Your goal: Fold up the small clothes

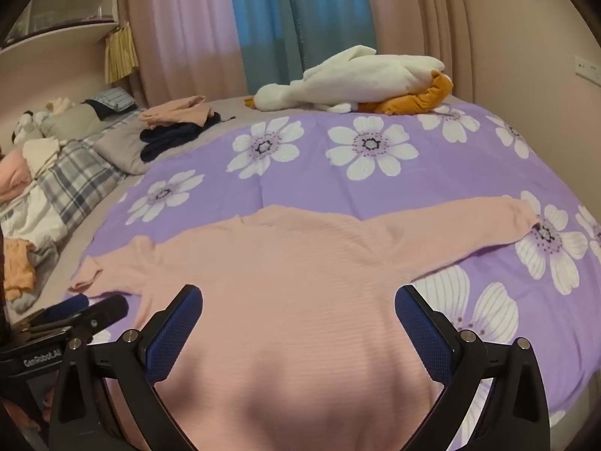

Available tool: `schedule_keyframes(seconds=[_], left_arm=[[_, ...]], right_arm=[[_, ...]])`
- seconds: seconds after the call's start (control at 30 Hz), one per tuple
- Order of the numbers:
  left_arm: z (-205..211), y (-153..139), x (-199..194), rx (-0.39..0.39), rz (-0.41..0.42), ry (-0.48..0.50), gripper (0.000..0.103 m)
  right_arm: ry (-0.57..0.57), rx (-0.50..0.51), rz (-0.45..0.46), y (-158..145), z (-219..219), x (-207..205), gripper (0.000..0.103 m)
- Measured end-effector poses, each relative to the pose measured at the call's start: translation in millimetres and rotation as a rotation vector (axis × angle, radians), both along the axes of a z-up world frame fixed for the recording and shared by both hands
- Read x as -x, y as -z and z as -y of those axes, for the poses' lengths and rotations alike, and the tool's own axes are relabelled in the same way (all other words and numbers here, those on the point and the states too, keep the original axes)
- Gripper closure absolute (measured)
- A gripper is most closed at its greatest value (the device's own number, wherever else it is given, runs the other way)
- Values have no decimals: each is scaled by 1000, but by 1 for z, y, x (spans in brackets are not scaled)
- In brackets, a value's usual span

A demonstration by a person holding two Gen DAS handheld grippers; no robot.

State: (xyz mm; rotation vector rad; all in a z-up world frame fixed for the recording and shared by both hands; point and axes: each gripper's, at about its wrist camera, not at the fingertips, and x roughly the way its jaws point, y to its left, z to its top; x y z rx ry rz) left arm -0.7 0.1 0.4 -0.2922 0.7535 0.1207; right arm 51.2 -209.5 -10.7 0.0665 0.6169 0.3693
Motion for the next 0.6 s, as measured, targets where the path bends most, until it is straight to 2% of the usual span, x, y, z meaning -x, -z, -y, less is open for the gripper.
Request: schedule_keyframes(seconds=[0.2, 0.43, 0.6], left_arm=[[-1, 1, 2, -16, -6, -6, 2], [-7, 0, 5, -9, -4, -27, 2], [-9, -2, 5, -8, -5, -34, 2]], right_arm=[[3, 15, 42, -3, -3, 5, 1], [-14, -28, 45, -4, 1, 4, 1], [9, 8, 32, -2, -1, 4, 1]])
